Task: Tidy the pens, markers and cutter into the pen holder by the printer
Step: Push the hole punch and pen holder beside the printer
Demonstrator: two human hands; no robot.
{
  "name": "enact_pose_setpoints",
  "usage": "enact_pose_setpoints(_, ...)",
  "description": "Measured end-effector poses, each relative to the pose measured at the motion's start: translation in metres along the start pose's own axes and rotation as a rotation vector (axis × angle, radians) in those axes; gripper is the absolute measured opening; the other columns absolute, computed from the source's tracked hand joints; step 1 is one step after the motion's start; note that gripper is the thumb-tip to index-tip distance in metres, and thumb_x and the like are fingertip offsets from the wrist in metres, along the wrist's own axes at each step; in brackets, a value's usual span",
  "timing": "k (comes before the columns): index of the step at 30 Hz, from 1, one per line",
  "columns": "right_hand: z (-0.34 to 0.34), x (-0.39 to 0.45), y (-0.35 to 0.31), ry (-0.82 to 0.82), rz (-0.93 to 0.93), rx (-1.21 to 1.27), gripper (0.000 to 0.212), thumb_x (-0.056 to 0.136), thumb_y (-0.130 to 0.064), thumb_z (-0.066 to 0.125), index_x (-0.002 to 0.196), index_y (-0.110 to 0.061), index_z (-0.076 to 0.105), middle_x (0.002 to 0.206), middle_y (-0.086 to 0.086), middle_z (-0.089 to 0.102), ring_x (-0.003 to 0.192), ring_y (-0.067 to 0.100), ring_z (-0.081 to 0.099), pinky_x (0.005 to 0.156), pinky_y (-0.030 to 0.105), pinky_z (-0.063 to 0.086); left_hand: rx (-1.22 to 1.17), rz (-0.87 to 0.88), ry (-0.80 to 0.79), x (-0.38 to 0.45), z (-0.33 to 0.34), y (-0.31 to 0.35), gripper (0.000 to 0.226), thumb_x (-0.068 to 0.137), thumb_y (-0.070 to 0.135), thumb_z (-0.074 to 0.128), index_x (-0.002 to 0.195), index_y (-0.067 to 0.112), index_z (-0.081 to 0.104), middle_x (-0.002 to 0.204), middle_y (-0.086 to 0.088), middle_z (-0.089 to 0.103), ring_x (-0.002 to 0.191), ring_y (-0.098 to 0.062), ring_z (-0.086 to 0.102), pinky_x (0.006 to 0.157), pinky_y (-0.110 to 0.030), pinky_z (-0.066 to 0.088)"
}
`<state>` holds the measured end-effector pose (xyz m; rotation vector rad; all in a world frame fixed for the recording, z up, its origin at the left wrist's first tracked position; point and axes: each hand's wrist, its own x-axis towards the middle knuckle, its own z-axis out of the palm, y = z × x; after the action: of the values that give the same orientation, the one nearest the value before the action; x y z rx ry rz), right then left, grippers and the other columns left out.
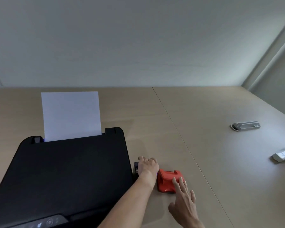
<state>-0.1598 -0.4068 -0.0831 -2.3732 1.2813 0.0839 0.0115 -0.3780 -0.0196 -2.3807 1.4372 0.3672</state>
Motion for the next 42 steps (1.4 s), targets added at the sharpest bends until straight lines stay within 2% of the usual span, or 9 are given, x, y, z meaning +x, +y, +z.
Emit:
enact_pose_setpoints(10, -0.007, 0.041, -0.030, -0.120, -0.101, -0.033, 0.098, 0.066, -0.018, 0.051, 0.151, -0.029, 0.005, 0.161, -0.003, -0.010, 0.147, 0.010, -0.008, 0.118, 0.050, -0.001, -0.077, -0.093, 0.052, 0.018, -0.001, -0.016, 0.060, 0.087, 0.008, 0.062, 0.139, -0.001, 0.034, 0.133, -0.020, 0.055, 0.127, -0.039, 0.045, 0.105, -0.048, 0.030)
enact_pose_setpoints(15, -0.007, 0.044, -0.033, -0.120, -0.117, -0.092, 0.098, 0.068, -0.019, 0.052, 0.151, -0.029, 0.001, 0.161, -0.003, -0.012, 0.147, 0.010, -0.010, 0.118, 0.050, -0.002, -0.090, -0.162, 0.046, 0.025, 0.000, -0.018, 0.059, 0.091, 0.012, 0.059, 0.141, -0.001, 0.031, 0.135, -0.020, 0.053, 0.127, -0.039, 0.044, 0.104, -0.052, 0.031)
enact_pose_setpoints(20, -0.014, 0.060, -0.042, -0.134, -0.144, -0.110, 0.095, 0.070, -0.021, 0.053, 0.151, -0.028, 0.005, 0.162, -0.001, -0.008, 0.147, 0.009, -0.007, 0.118, 0.052, 0.001, -0.103, -0.219, 0.037, 0.032, 0.002, -0.020, 0.059, 0.092, 0.012, 0.056, 0.143, -0.003, 0.030, 0.137, -0.022, 0.051, 0.129, -0.041, 0.042, 0.107, -0.054, 0.029)
enact_pose_setpoints(26, -0.011, 0.070, -0.055, -0.146, -0.157, -0.112, 0.100, 0.066, -0.021, 0.052, 0.151, -0.029, -0.001, 0.161, -0.003, -0.013, 0.147, 0.011, -0.008, 0.118, 0.053, 0.001, -0.153, -0.241, 0.065, 0.038, 0.006, -0.023, 0.057, 0.094, 0.013, 0.057, 0.142, -0.002, 0.032, 0.139, -0.024, 0.050, 0.131, -0.044, 0.040, 0.110, -0.055, 0.026)
enact_pose_setpoints(32, -0.012, 0.071, -0.061, -0.115, -0.149, -0.080, 0.101, 0.064, -0.021, 0.052, 0.150, -0.032, 0.001, 0.161, -0.007, -0.012, 0.147, 0.006, -0.006, 0.118, 0.051, 0.000, -0.161, -0.233, 0.075, 0.044, 0.006, -0.036, 0.061, 0.090, 0.014, 0.062, 0.141, -0.003, 0.032, 0.137, -0.024, 0.050, 0.132, -0.043, 0.039, 0.113, -0.055, 0.023)
enact_pose_setpoints(36, -0.013, 0.072, -0.070, -0.139, -0.095, -0.069, 0.102, 0.063, -0.025, 0.054, 0.149, -0.036, 0.000, 0.160, -0.009, -0.012, 0.146, 0.004, -0.003, 0.118, 0.050, 0.001, -0.184, -0.248, 0.067, 0.046, 0.007, -0.035, 0.055, 0.093, 0.012, 0.057, 0.141, -0.002, 0.033, 0.139, -0.024, 0.050, 0.132, -0.043, 0.039, 0.113, -0.054, 0.023)
enact_pose_setpoints(39, -0.019, 0.076, -0.072, -0.174, -0.076, -0.092, 0.100, 0.067, -0.030, 0.058, 0.149, -0.038, 0.001, 0.161, -0.010, -0.010, 0.147, 0.005, 0.002, 0.118, 0.053, 0.003, -0.169, -0.248, 0.144, 0.037, 0.010, -0.034, 0.058, 0.093, 0.012, 0.055, 0.143, -0.003, 0.029, 0.146, -0.028, 0.038, 0.138, -0.046, 0.027, 0.117, -0.053, 0.014)
enact_pose_setpoints(42, -0.028, 0.077, -0.075, -0.204, -0.080, -0.113, 0.100, 0.067, -0.029, 0.055, 0.150, -0.033, 0.000, 0.161, -0.008, -0.009, 0.148, 0.010, 0.001, 0.117, 0.055, 0.003, -0.216, -0.239, 0.232, 0.022, 0.014, -0.032, 0.072, 0.096, 0.007, 0.052, 0.152, -0.003, 0.008, 0.160, -0.028, 0.006, 0.147, -0.046, 0.002, 0.119, -0.056, -0.001)
